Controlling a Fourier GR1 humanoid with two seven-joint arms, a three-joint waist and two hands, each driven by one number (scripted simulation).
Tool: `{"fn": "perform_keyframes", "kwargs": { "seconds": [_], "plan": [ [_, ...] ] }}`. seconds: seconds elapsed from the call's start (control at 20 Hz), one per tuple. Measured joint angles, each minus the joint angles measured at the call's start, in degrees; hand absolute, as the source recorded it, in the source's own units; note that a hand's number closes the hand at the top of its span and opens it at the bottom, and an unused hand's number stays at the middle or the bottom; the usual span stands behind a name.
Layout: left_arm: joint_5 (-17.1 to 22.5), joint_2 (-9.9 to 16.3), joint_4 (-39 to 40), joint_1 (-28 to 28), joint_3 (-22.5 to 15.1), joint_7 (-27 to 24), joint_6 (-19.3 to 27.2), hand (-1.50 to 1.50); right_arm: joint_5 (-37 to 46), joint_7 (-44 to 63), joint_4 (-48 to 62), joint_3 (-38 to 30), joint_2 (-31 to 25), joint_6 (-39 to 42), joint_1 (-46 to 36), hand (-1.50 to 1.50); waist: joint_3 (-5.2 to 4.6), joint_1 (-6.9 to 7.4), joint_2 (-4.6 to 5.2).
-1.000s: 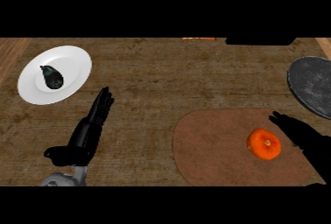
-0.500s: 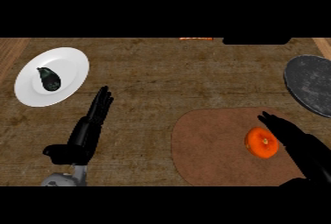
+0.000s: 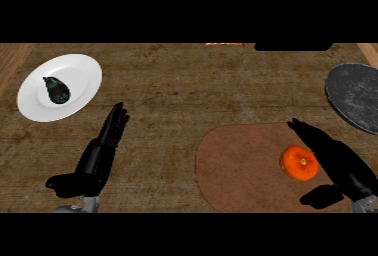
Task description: Pick the squash from the cutting board and place it in the pan
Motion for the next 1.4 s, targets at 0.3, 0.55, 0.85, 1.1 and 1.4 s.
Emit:
{"fn": "perform_keyframes", "kwargs": {
  "seconds": [0.3,0.55,0.85,1.1,1.4],
  "plan": [
    [-1.3,-1.3,1.2,-0.4,1.4,-0.1,-1.2,0.00,4.1,-1.7,6.2,-1.0,3.6,-0.1,-2.3,-1.50,-0.35,-0.04,-0.20],
    [-2.0,-2.3,2.8,-1.5,1.8,-0.7,-1.7,0.00,7.4,-5.0,9.9,0.4,2.6,2.3,-4.7,1.50,-0.67,-0.02,-0.36],
    [-2.5,-2.5,2.8,-1.4,2.8,-0.6,-2.6,0.00,12.2,-8.3,12.5,1.0,3.1,0.8,-6.4,1.50,-0.98,-0.02,-0.64],
    [-3.1,-3.5,3.5,-0.9,2.9,-1.6,-2.6,0.00,14.7,-10.6,11.7,0.1,3.5,-2.2,-4.9,1.50,-0.84,-0.30,-0.52],
    [-3.1,-3.3,3.4,-0.6,3.6,-1.4,-3.3,0.00,16.7,-10.5,6.4,-2.9,4.6,-9.1,-2.5,1.50,-0.47,-0.59,-0.36]
  ]
}}
